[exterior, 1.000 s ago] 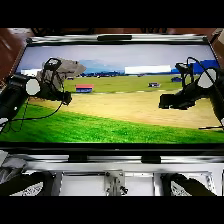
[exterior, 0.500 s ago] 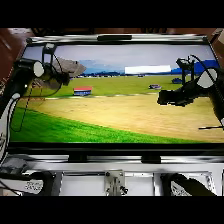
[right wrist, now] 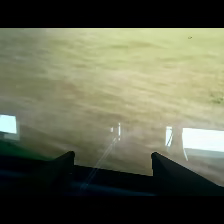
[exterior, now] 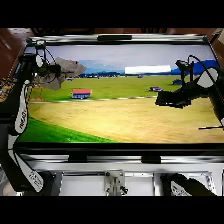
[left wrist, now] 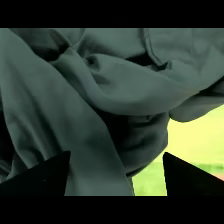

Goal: Fold the shirts.

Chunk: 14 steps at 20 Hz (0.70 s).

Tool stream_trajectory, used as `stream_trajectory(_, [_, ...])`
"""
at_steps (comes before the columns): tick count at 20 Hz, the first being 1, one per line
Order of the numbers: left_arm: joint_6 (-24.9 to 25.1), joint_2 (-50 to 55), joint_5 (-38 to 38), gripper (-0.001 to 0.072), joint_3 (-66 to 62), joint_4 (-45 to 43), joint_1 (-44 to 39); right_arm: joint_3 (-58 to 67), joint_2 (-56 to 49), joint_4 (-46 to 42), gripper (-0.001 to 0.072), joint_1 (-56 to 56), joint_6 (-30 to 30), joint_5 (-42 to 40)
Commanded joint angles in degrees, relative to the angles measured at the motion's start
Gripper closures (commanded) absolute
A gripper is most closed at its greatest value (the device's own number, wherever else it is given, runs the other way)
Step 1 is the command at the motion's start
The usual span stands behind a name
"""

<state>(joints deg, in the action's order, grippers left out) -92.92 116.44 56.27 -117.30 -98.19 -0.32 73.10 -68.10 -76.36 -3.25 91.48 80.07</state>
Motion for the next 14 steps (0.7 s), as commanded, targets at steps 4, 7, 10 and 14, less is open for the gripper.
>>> stream_trajectory(4, [-0.42, 5.68, -5.38, 0.0024, -0.68, -2.40, 0.63, 0.04, -0.02, 5.99, 0.0118, -0.07, 0.72, 1.84])
stream_trajectory(7, [-0.42, 7.45, -7.48, 0.0056, -0.66, -2.40, 0.68, 0.04, -0.02, 9.18, 0.0118, -0.07, 0.87, 1.84])
stream_trajectory(10, [-0.44, 7.98, -11.32, 0.0338, -0.24, -2.29, 0.63, 0.04, -0.02, 11.19, 0.0118, -0.07, 0.90, 1.84])
stream_trajectory(14, [-0.35, 6.71, -16.09, 0.0669, -0.46, -1.31, -0.70, 0.04, -0.02, 10.99, 0.0118, -0.07, 0.79, 1.46])
